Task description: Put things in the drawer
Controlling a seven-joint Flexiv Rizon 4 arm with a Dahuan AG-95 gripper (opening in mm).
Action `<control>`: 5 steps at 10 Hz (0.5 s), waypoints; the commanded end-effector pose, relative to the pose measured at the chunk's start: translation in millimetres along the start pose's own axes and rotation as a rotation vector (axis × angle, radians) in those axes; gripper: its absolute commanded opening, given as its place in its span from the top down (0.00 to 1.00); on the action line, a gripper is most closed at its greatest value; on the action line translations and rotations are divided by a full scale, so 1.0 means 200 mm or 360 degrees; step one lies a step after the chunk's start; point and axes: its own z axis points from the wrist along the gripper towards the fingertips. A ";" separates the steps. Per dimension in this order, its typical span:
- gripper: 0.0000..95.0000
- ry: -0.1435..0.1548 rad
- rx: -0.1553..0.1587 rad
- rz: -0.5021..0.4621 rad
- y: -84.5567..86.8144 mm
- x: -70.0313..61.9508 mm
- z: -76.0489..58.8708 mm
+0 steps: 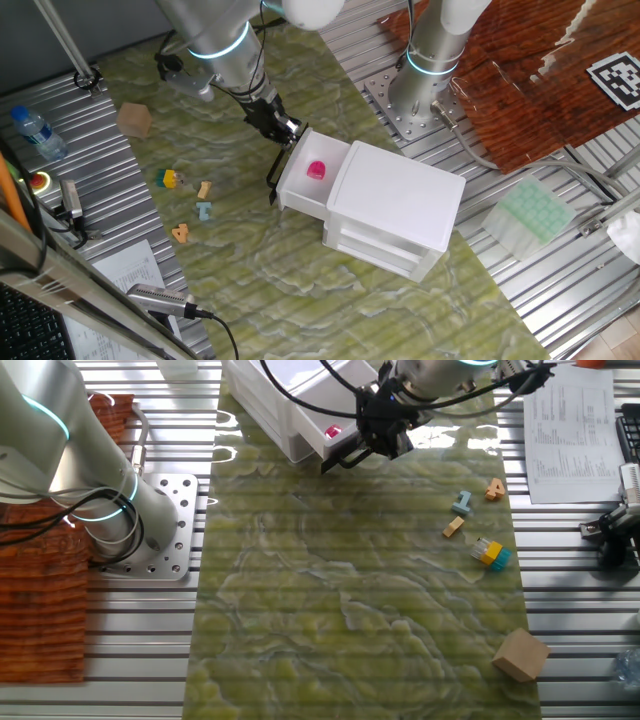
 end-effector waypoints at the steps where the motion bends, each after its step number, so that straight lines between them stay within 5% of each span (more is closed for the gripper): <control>1: 1.00 -0.0006 -0.0019 -0.0016 0.01 0.00 0.02; 5: 1.00 -0.0014 -0.0070 -0.0030 0.06 -0.01 0.03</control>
